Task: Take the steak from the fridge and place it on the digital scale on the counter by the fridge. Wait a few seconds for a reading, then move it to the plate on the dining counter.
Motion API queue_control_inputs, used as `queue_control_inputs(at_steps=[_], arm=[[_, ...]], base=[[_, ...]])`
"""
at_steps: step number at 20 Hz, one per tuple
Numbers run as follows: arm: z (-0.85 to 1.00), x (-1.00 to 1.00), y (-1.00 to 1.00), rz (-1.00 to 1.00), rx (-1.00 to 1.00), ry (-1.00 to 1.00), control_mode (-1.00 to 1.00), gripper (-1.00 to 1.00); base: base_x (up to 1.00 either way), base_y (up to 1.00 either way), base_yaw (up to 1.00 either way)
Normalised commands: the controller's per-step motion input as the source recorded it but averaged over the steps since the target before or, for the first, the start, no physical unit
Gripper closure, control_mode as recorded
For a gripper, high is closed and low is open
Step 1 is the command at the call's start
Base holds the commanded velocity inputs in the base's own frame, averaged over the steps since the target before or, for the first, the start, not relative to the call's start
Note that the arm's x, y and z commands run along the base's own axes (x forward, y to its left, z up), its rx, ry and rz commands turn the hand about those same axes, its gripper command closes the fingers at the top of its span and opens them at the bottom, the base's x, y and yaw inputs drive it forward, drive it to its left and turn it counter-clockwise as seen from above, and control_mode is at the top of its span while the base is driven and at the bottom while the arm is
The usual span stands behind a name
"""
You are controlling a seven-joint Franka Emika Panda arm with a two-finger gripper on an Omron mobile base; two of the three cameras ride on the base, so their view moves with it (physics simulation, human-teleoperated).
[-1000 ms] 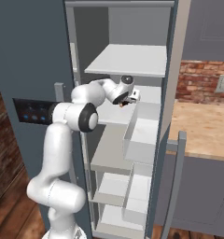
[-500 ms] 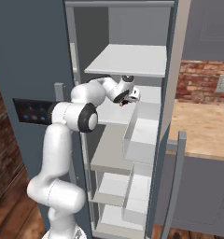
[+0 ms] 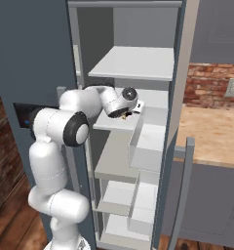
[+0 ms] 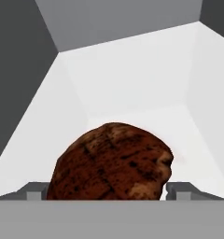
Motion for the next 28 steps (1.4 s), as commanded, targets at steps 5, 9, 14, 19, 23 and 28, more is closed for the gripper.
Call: queue_control_inputs(at_steps=[5, 9, 14, 19, 23, 28], arm=[[0.03, -0.97, 0.0, -0.04, 0.0, -0.1, -1.0, 1.0], [0.64, -1.0, 0.0, -0.03, 0.0, -0.07, -1.0, 1.0], [0.92, -1.0, 0.0, 0.0, 0.0, 0.0, -1.0, 1.0], [0.91, -1.0, 0.04, 0.0, 0.0, 0.09, -1.0, 1.0], [0.93, -0.93, 0.03, 0.0, 0.0, 0.16, -1.0, 1.0], [0.86, -0.81, 0.0, 0.0, 0.0, 0.21, -1.0, 1.0]], base=[[0.0, 0.0, 0.0], [0.0, 0.0, 0.0], [0.0, 0.0, 0.0], [0.0, 0.0, 0.0], [0.0, 0.0, 0.0], [0.0, 0.0, 0.0]])
